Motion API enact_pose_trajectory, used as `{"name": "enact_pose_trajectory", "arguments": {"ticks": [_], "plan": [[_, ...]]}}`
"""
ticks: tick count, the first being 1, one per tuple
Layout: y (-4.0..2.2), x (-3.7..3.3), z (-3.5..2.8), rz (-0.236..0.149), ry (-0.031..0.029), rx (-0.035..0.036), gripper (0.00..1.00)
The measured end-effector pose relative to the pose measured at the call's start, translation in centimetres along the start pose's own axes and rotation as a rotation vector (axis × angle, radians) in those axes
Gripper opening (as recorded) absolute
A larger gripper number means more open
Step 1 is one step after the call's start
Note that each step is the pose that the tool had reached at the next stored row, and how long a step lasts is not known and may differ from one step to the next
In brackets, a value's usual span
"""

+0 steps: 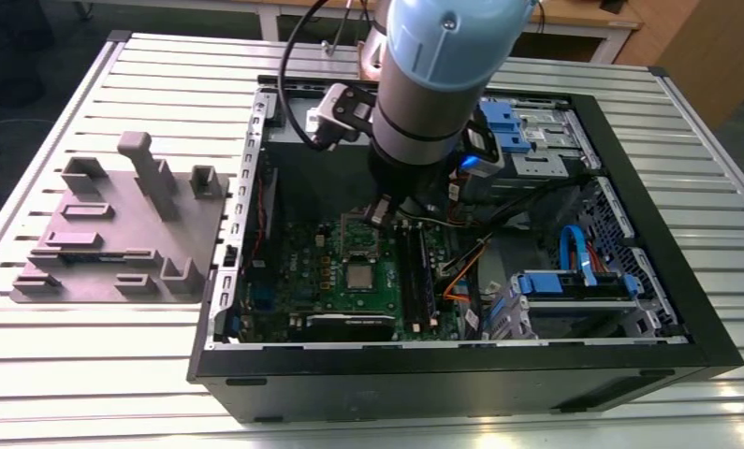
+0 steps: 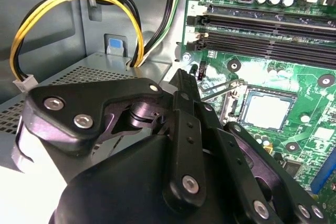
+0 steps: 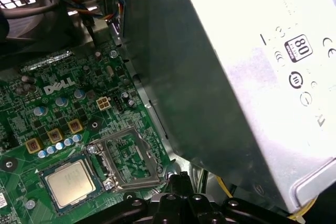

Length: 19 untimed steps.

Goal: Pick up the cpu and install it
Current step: 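Close the cpu cover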

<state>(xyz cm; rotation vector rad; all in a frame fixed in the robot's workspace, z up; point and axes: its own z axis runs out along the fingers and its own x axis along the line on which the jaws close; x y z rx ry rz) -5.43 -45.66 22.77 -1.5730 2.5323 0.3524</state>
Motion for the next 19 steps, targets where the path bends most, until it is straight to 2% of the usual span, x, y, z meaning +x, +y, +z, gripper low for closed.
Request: {"name": "enact_pose_trajectory", "arguments": {"ticks": [4,19], "plan": [[0.21,0.1,-0.04,0.0,0.0029,0.0013,0.1],[0.47,0.01,-0.71,0.0,0.0057,0.0027,0.1]]}}
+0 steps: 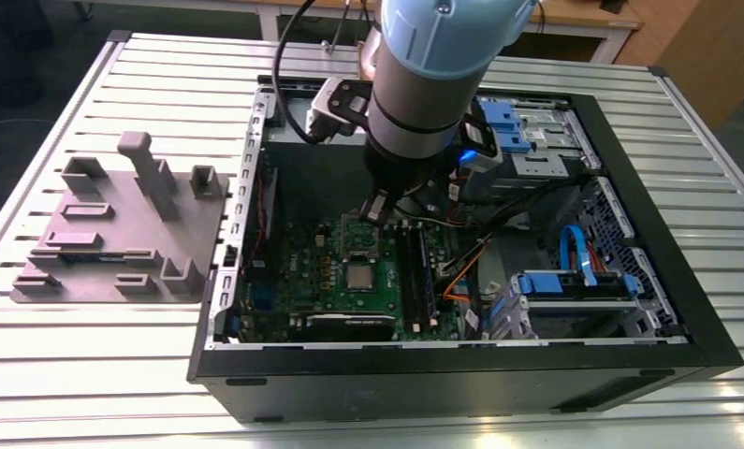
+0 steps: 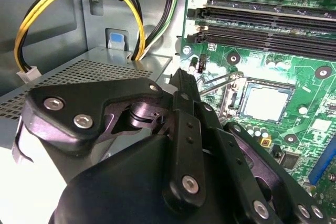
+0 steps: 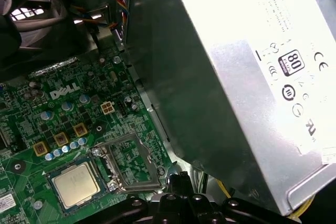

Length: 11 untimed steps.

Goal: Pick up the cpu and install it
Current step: 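Close the cpu cover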

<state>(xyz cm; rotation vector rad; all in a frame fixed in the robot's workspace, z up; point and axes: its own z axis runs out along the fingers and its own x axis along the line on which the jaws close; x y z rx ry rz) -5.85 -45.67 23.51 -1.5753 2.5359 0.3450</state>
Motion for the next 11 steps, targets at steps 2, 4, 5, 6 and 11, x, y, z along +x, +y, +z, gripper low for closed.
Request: {"name": "enact_pose_trajectory", "arguments": {"ticks": [2,4,5,6,11], "plan": [[0.02,-0.01,-0.09,0.0,0.0004,0.0002,0.1],[0.04,-0.03,-0.17,0.0,0.0009,0.0005,0.1],[0.05,-0.03,-0.21,0.0,0.0012,0.0006,0.1],[0.07,-0.04,-0.25,0.0,0.0015,0.0008,0.1],[0.14,-0.02,-0.35,0.0,0.0074,0.0038,0.1]]}}
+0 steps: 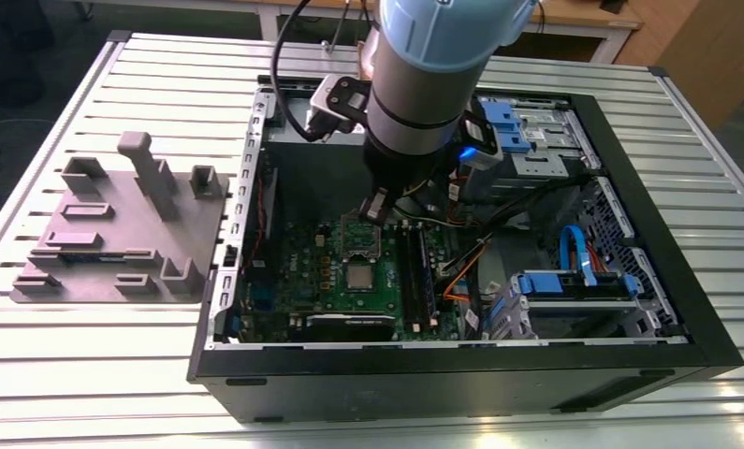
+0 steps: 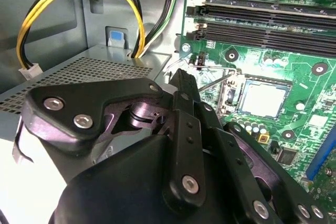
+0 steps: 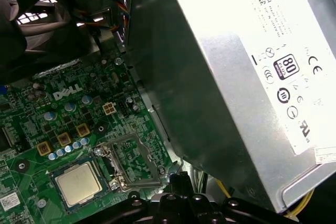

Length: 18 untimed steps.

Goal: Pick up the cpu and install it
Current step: 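Close the cpu cover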

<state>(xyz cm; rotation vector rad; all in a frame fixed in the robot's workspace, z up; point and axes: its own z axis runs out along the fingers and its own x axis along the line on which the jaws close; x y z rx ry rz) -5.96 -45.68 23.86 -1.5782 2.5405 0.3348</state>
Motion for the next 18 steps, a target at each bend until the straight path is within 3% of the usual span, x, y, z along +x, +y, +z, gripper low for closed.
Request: {"name": "enact_pose_trajectory", "arguments": {"ticks": [6,18], "plan": [[0.0,0.12,-0.08,0.0,0.0145,0.007,0.1],[-0.1,0.37,-0.16,0.0,0.0158,0.0078,0.1]]}}
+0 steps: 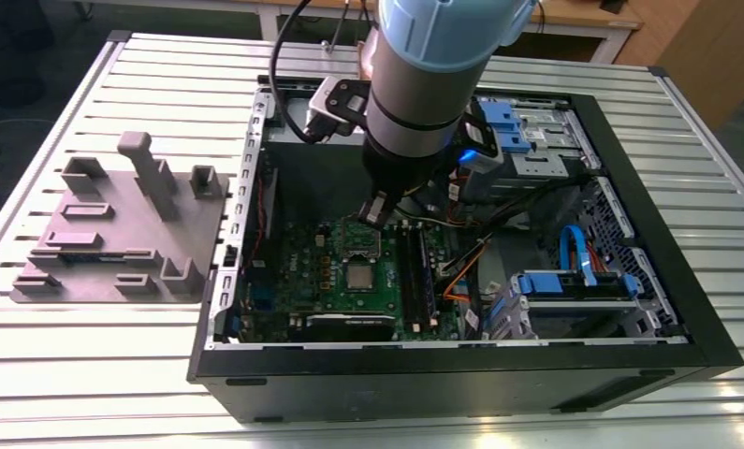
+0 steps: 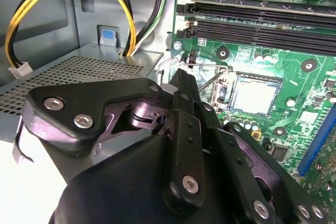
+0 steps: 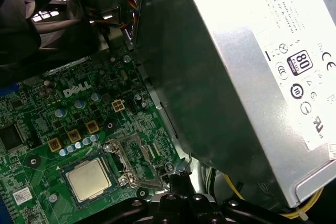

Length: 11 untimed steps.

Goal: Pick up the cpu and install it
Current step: 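Close the cpu cover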

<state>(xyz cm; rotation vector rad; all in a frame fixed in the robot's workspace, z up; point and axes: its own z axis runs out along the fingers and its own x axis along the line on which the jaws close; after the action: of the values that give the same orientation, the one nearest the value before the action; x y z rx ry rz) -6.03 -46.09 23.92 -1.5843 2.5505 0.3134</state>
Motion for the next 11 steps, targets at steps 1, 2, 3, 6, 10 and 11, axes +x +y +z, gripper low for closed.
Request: {"name": "enact_pose_trajectory", "arguments": {"ticks": [1,2,3,6,10,11], "plan": [[0.0,0.01,0.0,0.0,0.0,0.0,0.1],[-0.02,0.04,-0.01,0.0,0.0,0.0,0.1],[-0.04,0.08,-0.02,0.0,0.0,-0.0001,0.1],[-0.12,0.24,-0.06,0.0,0.0,-0.0001,0.1],[-0.26,0.53,-0.14,0.0,0.0,-0.0001,0.1],[-0.29,0.59,-0.16,0.0,0.0,-0.0001,0.1]]}}
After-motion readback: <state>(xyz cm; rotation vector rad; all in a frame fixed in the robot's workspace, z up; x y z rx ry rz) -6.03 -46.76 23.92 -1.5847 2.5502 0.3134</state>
